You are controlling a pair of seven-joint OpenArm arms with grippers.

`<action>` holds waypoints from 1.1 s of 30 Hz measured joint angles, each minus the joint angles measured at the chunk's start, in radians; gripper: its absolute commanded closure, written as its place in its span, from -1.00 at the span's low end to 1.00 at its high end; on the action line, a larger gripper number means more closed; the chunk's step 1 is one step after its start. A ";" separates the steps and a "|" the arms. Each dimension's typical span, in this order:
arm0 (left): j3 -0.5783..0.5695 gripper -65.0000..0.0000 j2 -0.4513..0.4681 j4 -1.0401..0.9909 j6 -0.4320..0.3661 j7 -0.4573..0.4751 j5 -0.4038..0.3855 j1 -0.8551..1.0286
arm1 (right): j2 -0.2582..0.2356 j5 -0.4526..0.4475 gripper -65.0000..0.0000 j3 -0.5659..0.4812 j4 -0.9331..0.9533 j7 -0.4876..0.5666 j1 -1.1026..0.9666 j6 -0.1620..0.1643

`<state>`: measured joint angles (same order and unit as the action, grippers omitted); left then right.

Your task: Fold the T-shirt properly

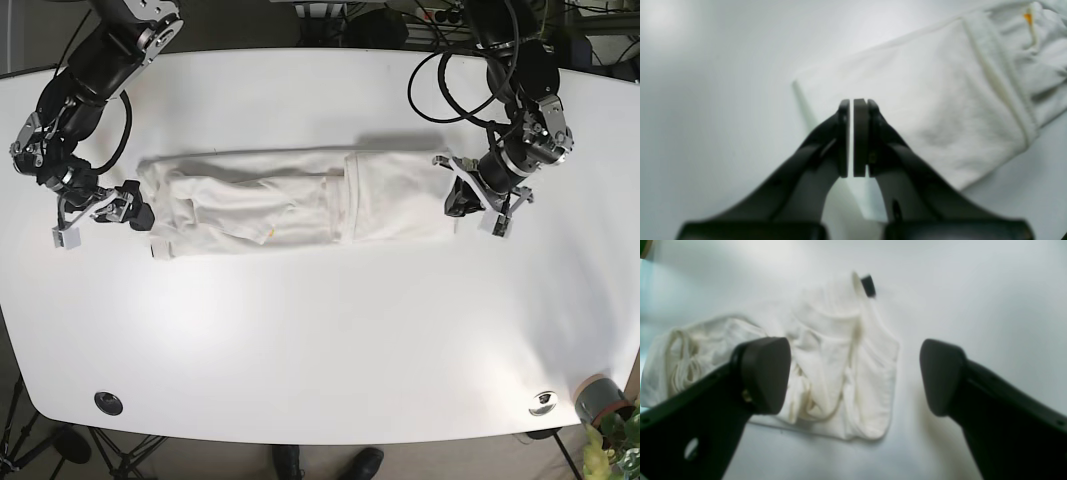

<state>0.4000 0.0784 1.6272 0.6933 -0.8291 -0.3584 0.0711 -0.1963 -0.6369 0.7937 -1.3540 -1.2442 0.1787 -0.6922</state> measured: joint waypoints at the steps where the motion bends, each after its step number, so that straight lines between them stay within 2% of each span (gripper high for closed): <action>1: 0.007 1.00 0.000 -0.014 0.000 0.000 0.000 -0.001 | -0.005 0.000 -0.80 0.000 0.014 0.013 -0.003 0.000; 14: 0.014 1.00 0.001 -0.128 0.000 0.009 0.003 -0.014 | 0.002 0.000 -0.80 -0.022 0.119 0.078 -0.026 0.001; 17: 0.011 1.00 0.015 -0.130 0.000 0.008 0.003 -0.014 | 0.023 -0.006 -0.80 -0.085 0.109 0.091 -0.029 0.000; 22: 0.011 1.00 0.017 -0.132 0.000 0.008 0.003 -0.015 | 0.090 -0.042 -0.79 -0.140 0.109 0.121 -0.034 -0.013; 28: 0.008 1.00 0.017 -0.132 0.000 0.008 0.003 -0.014 | 0.096 -0.034 -0.78 -0.140 0.112 0.153 -0.034 -0.013; 31: -0.019 1.00 0.021 -0.132 0.000 0.010 0.003 -0.011 | 0.096 -0.022 -0.53 -0.140 0.112 0.164 -0.032 -0.011; 33: -0.023 1.00 0.021 -0.132 0.000 0.011 0.003 -0.011 | 0.097 -0.020 -0.14 -0.140 0.112 0.163 -0.032 -0.010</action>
<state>0.3767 0.0994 1.4956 0.6933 -0.8181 -0.3557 0.0605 -0.0998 -0.6567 0.6533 -1.2423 -1.0813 0.1471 -0.7021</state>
